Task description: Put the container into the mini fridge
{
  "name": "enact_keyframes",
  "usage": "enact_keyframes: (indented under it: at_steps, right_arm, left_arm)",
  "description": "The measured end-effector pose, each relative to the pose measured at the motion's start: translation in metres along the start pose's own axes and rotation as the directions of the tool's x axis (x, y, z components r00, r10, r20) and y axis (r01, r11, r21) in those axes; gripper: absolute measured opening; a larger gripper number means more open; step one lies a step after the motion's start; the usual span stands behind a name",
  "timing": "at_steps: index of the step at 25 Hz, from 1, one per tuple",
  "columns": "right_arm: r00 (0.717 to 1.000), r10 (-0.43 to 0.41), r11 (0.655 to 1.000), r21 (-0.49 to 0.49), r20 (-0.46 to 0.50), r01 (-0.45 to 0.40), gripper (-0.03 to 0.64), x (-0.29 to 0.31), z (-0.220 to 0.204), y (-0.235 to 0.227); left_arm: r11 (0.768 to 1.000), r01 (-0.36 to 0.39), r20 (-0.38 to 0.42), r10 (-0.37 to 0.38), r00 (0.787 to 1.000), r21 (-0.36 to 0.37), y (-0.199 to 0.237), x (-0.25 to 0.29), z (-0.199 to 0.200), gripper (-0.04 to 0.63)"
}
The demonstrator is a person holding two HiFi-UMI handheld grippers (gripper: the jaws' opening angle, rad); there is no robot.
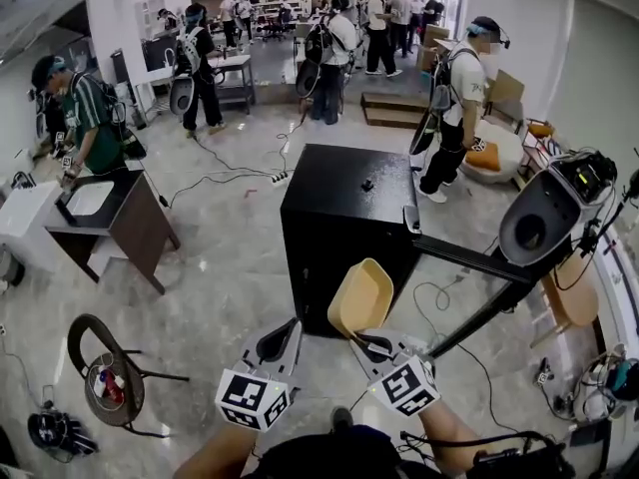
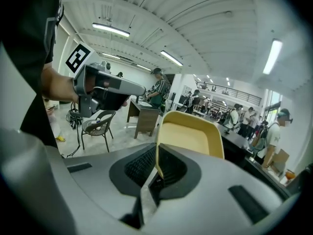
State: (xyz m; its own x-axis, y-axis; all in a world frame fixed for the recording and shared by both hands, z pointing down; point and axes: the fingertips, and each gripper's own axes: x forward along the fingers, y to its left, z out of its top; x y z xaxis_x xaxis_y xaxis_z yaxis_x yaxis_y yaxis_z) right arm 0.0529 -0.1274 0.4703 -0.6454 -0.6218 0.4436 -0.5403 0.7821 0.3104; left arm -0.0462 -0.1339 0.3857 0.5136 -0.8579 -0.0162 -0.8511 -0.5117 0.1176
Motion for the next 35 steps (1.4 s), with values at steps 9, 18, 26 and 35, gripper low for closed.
enact_keyframes:
  at_steps: [9,18,26,35]
  right_arm:
    - [0.991,0.122,0.991,-0.039,-0.055,-0.124,0.029,0.025,-0.036,-0.013]
    - [0.974,0.201,0.975,-0.069,-0.109,-0.209,0.029,0.040,-0.077,-0.033]
    - [0.952,0.256,0.962,-0.056,-0.168,-0.269,0.029,0.077,-0.105,-0.037]
    - [0.939,0.245,0.968,0.005,-0.241,-0.251,0.029,0.125,-0.137,-0.051]
  left_arm:
    - [0.996,-0.087,-0.033,0.087,0.996,0.007,0.011,0.029,-0.010,0.009]
    - [0.992,-0.125,-0.051,0.125,0.991,0.010,0.004,0.054,-0.034,0.009]
    - [0.994,-0.113,-0.094,0.111,0.989,-0.013,0.016,0.069,-0.071,0.009]
    - [0.995,-0.084,-0.127,0.078,0.989,-0.044,0.039,0.080,-0.093,0.009]
